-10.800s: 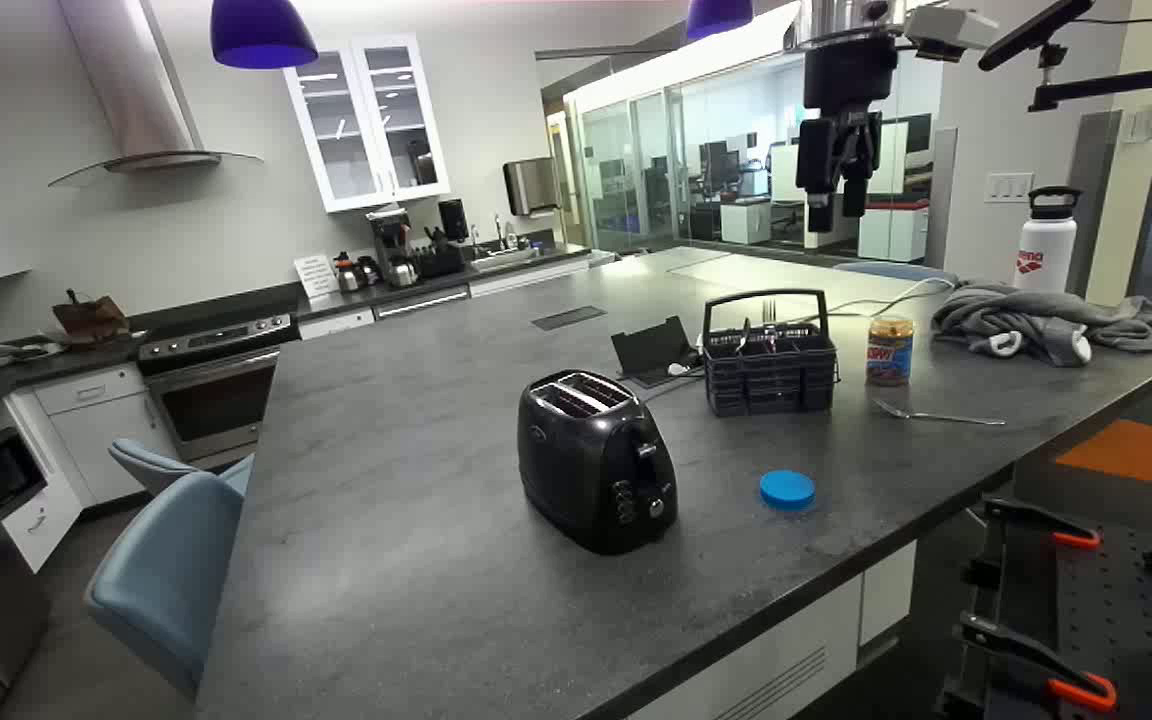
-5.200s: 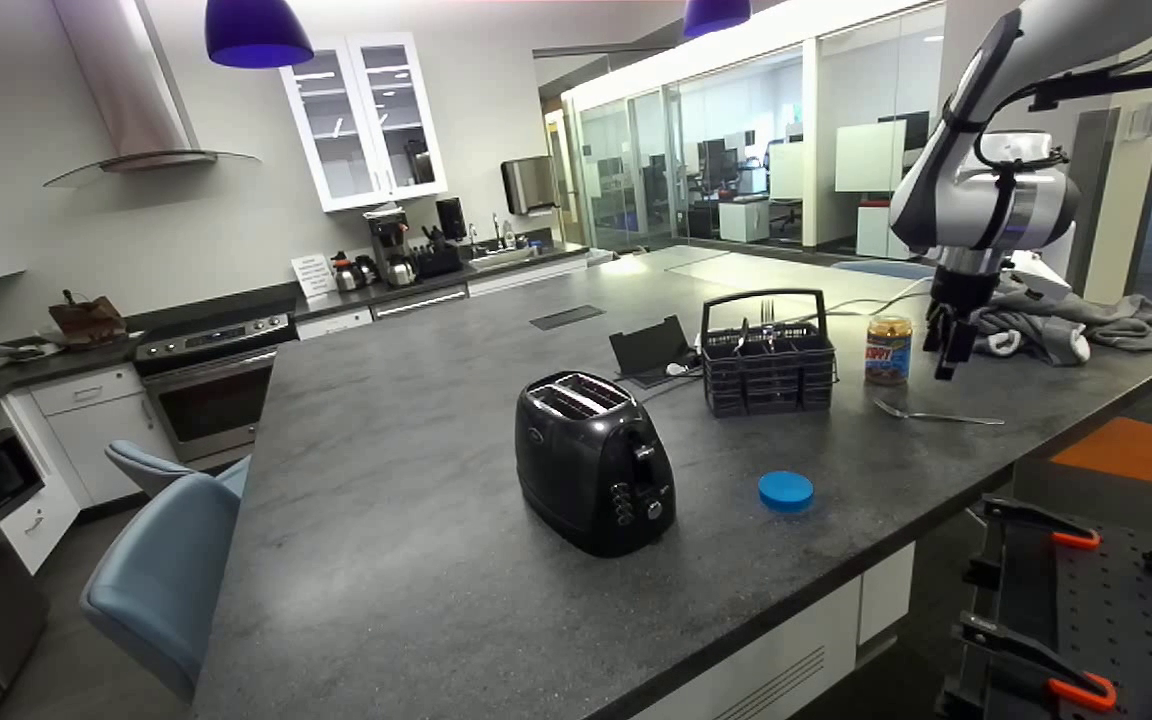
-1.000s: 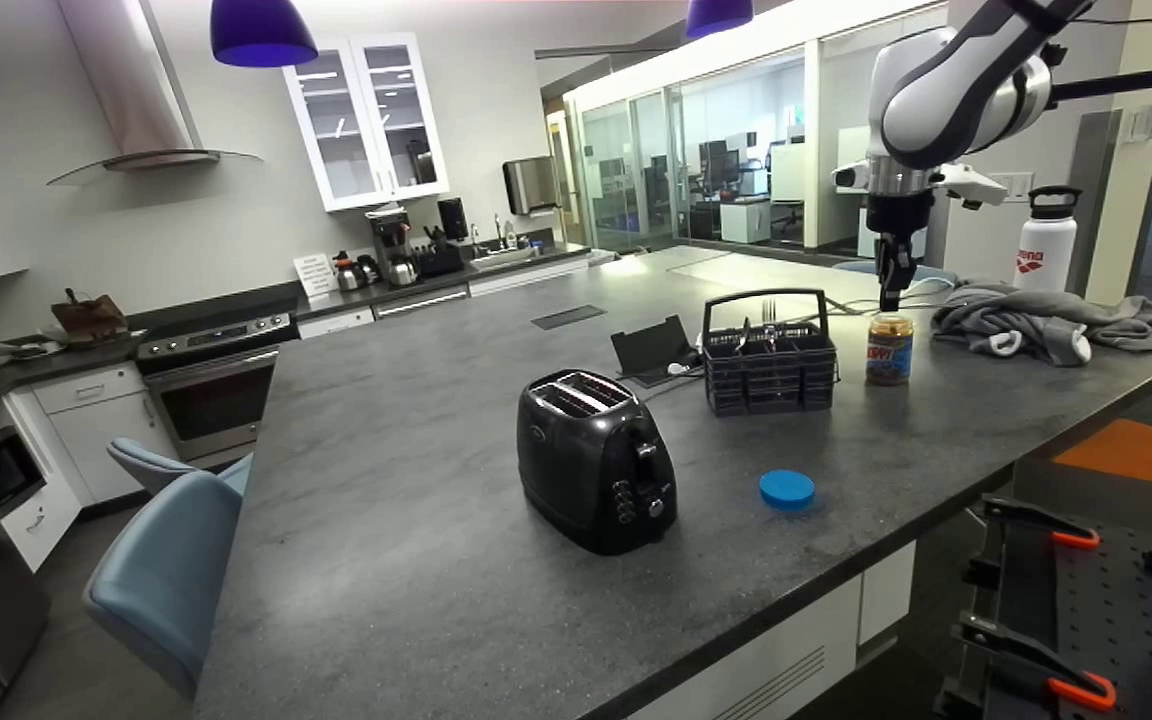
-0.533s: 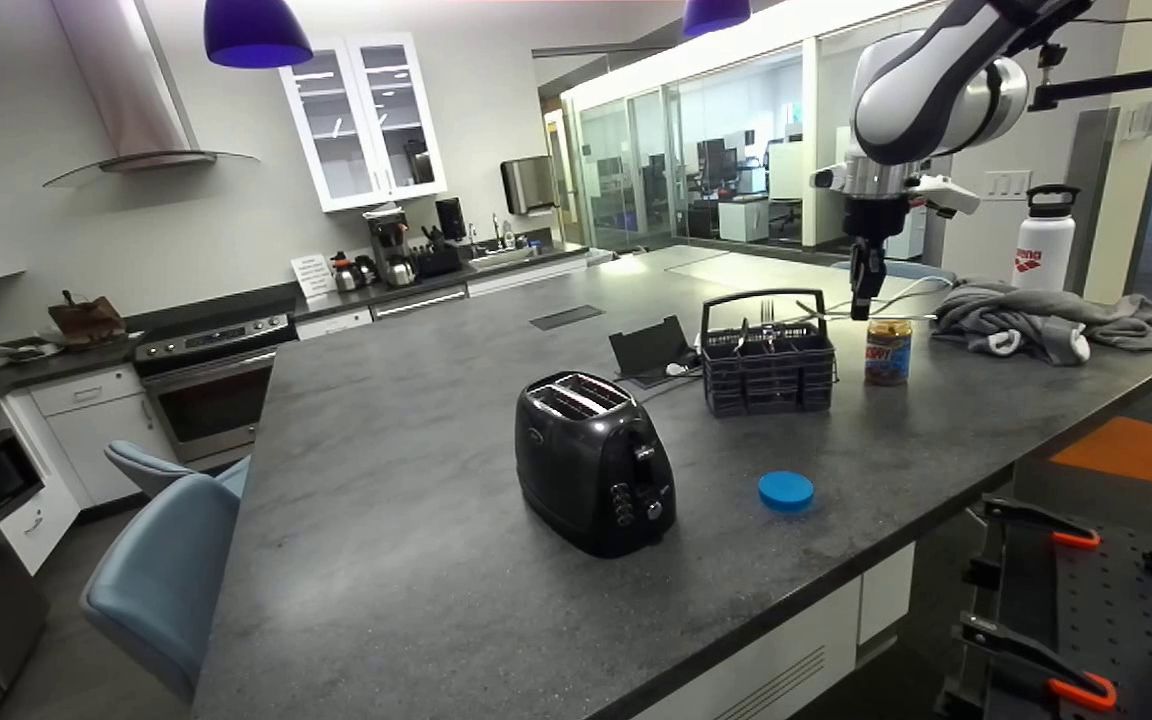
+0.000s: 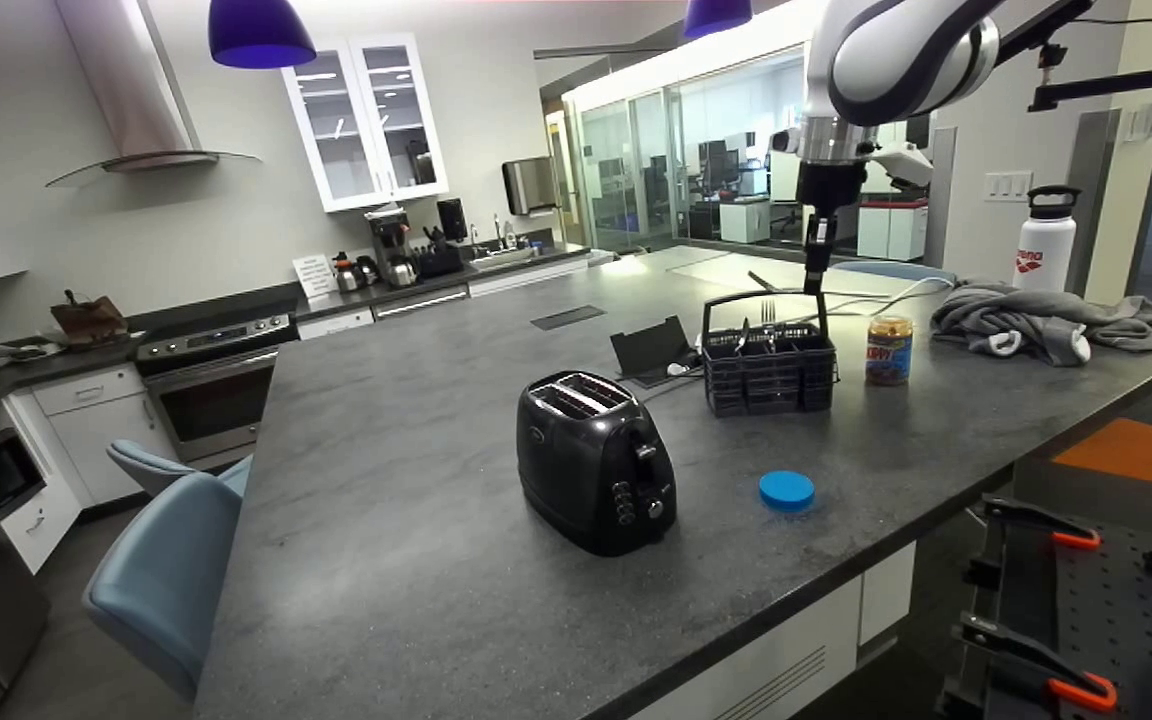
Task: Take the fork from the counter and put it in the cutlery holder, take the spoon from the cutlery holder and put it on the counter, then move the cutlery holder to the right
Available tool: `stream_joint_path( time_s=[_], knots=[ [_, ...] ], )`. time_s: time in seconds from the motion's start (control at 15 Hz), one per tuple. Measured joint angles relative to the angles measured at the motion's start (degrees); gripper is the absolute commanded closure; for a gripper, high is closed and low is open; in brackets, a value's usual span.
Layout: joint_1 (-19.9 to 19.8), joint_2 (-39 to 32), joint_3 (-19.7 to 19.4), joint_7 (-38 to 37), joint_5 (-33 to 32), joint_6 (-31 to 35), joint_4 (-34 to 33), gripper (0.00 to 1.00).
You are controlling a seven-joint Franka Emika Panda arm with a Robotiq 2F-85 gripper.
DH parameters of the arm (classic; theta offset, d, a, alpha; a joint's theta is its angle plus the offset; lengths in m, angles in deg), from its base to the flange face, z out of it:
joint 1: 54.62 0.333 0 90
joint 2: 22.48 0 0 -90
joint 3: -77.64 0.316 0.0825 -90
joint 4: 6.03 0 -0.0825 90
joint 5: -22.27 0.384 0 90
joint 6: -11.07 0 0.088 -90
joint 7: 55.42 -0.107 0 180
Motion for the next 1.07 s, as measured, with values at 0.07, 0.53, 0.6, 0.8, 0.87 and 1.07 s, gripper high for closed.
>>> stream_joint_path(
  time_s=[0.07, 0.53, 0.6, 0.8, 0.87, 1.07],
  knots=[
    [0.37, 0.54, 0.5, -1.09, 0.0, -1.16, -0.62, 0.98],
    [2.89, 1.61, 1.12, -3.74, 0.6, -4.09, -3.93, 0.92],
    [2.89, 1.55, 1.05, -3.74, 0.6, -4.09, -3.87, 0.98],
    [2.83, 1.41, 0.95, -4.39, -0.29, -3.71, -3.8, 0.98],
    [2.46, 1.39, 1.26, -6.98, -2.6, -2.38, -3.52, 0.98],
    [0.13, 1.38, 3.53, -18.94, -11.74, 4.07, -1.5, 0.98]
  ],
)
